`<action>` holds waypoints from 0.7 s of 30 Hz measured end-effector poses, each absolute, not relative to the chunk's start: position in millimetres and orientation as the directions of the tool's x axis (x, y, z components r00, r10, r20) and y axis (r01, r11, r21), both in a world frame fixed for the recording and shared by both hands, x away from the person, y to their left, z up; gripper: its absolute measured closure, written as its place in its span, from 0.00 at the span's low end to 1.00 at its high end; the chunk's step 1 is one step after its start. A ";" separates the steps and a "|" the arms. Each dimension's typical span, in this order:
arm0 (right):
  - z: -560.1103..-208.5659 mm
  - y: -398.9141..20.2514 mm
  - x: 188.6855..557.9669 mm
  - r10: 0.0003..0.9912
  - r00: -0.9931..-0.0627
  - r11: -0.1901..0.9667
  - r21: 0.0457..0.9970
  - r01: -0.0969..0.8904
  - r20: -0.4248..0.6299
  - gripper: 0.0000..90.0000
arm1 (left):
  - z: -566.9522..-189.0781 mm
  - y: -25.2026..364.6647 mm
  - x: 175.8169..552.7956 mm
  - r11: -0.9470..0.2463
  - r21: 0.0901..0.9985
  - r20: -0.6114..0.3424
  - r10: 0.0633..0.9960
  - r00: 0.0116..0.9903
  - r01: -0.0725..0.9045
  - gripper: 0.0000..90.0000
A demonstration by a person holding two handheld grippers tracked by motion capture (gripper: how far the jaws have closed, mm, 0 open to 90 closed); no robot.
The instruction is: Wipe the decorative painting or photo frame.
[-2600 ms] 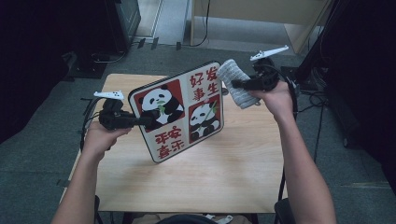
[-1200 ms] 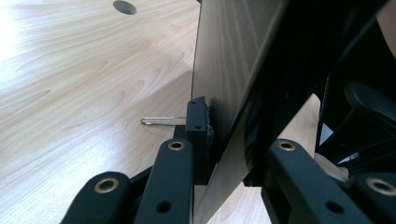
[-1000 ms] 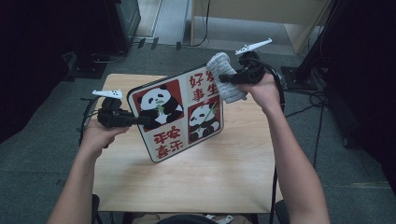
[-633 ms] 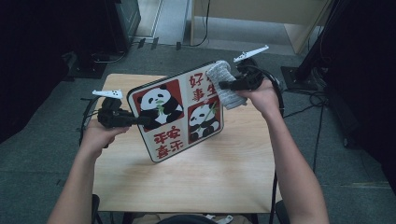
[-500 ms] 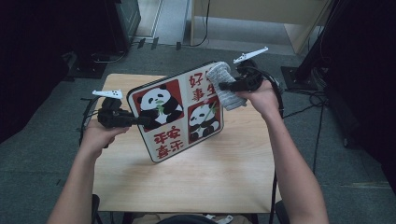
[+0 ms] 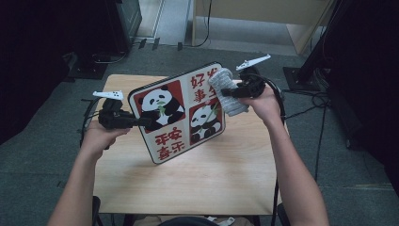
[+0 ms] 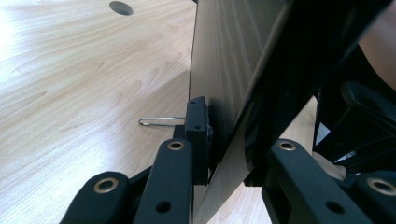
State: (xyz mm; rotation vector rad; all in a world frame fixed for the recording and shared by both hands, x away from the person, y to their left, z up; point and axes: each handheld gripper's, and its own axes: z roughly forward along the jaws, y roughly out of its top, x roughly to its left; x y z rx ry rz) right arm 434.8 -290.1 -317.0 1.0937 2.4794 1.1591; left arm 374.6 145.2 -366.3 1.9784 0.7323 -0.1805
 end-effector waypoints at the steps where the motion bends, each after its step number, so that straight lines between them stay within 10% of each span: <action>1: -318.6 -290.4 434.2 0.694 -0.709 0.420 0.726 0.544 0.129 0.75 | -366.3 145.2 374.6 -0.338 0.754 -0.416 0.419 0.807 0.564 0.87; 21: -345.7 -293.1 425.9 0.685 -0.715 0.428 0.719 0.548 0.137 0.75 | -366.4 145.7 374.7 -0.341 0.755 -0.416 0.412 0.811 0.560 0.87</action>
